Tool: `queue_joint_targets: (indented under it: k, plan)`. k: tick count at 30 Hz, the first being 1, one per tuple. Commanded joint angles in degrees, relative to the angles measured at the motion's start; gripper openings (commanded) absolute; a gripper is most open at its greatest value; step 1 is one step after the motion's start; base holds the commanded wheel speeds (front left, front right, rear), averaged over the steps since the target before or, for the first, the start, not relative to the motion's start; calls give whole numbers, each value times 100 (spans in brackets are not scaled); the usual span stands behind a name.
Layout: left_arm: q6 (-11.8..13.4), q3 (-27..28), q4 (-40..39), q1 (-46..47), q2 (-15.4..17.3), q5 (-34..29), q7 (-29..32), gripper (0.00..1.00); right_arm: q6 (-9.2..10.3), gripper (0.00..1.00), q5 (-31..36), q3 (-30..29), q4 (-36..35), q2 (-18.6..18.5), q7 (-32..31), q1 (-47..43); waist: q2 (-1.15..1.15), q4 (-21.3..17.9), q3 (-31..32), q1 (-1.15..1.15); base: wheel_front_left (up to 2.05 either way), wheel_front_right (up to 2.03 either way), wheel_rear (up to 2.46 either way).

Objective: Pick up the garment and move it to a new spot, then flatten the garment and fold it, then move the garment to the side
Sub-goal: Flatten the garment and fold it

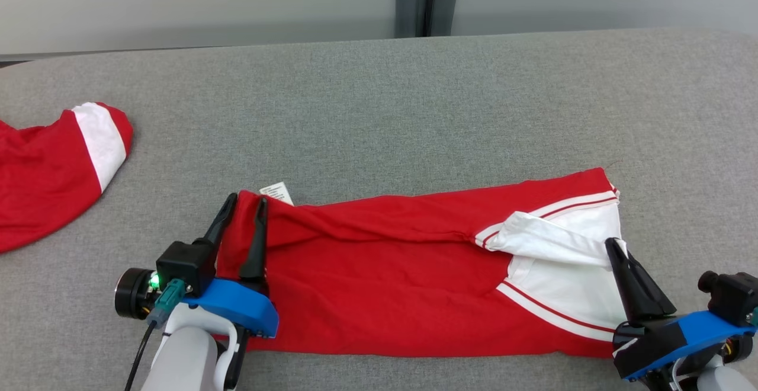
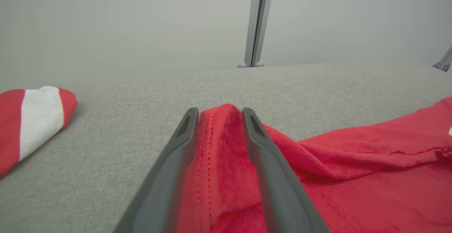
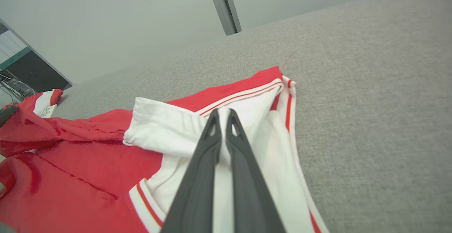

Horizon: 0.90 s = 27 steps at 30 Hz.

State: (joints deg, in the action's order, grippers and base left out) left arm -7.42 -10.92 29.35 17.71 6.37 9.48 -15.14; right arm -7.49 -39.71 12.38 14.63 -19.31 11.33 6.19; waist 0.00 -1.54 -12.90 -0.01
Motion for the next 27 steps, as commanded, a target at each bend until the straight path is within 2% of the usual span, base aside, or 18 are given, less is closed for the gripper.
queue_joint_targets:
  k: [1, 15, 27]
  plan:
    - [-5, 90, -147, -185, -36, -43, -1, 100, -1, 98, 84, -66, 23, 13, -3, -130, 0, 7, 47, 1, 0, 0, 0]
    - [5, 724, -1320, -1040, -276, -215, 0, 100, -1, 100, 205, -587, 6, 70, 8, -230, 0, 184, 394, 1, 0, 0, 0]
    - [182, 1082, -1992, -1397, -343, -411, -1, 100, -1, 100, 734, -1035, 708, 176, -487, 125, 0, 431, 393, 1, 0, 0, 0]
